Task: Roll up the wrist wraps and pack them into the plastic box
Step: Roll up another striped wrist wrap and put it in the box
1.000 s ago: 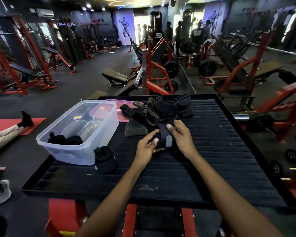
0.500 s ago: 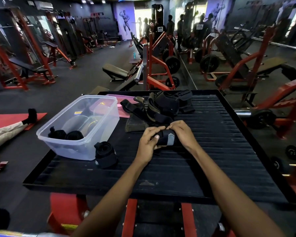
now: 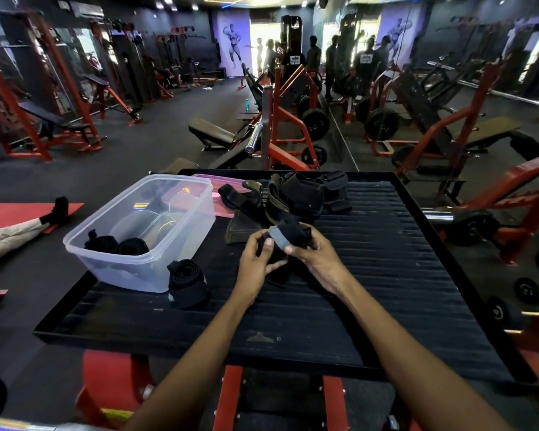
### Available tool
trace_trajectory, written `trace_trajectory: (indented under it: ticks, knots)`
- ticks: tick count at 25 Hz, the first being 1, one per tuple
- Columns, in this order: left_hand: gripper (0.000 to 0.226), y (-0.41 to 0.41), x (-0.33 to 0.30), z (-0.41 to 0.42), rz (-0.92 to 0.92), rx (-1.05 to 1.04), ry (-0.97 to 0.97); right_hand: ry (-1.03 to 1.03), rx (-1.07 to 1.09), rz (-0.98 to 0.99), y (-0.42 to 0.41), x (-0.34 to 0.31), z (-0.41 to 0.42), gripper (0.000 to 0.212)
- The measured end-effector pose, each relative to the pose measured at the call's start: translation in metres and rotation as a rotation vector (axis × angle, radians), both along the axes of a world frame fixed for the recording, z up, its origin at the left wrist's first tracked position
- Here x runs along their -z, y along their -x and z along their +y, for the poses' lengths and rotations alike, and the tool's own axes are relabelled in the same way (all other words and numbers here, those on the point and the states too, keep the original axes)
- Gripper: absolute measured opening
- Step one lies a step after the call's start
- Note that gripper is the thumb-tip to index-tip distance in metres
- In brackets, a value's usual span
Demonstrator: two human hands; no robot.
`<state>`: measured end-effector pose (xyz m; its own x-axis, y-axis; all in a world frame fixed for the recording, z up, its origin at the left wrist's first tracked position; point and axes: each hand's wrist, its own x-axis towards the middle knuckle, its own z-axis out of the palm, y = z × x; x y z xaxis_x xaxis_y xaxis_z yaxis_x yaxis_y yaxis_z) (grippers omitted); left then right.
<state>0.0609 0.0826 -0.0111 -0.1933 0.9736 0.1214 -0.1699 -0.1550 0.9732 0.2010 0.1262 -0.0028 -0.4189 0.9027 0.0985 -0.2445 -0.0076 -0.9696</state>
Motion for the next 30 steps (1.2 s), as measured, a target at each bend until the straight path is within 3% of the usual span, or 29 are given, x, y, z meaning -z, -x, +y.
trace_trajectory:
  ticks: [5,11,15,17,20,22,26,30]
  knots:
    - [0.038,0.007,-0.002,-0.013,0.551,-0.190,0.001,-0.050,0.079,-0.055,0.002,-0.003,-0.010,0.046]
    - [0.030,0.023,-0.020,-0.073,0.935,-0.433,-0.129,-0.194,0.062,-0.208,0.027,-0.006,-0.030,0.051]
    - [0.027,0.039,-0.032,-0.119,0.957,-0.846,-0.184,-0.255,-0.037,-0.280,0.051,-0.010,-0.044,0.054]
    - [0.040,0.048,-0.030,-0.130,0.855,-0.991,-0.049,-0.277,-0.077,-0.309,0.062,-0.010,-0.048,0.055]
    - [0.063,0.064,-0.025,-0.125,0.564,-0.811,0.199,-0.283,-0.111,-0.334,0.076,-0.011,-0.051,0.056]
    - [0.063,0.071,-0.021,-0.117,0.557,-0.687,0.222,-0.310,-0.131,-0.346,0.083,-0.013,-0.053,0.059]
    - [0.056,0.074,-0.024,-0.112,0.617,-0.645,0.136,-0.406,-0.112,-0.355,0.085,-0.024,-0.057,0.057]
    - [0.057,0.091,-0.058,-0.106,0.632,-0.619,-0.094,-0.488,-0.024,-0.214,0.091,-0.060,-0.053,0.056]
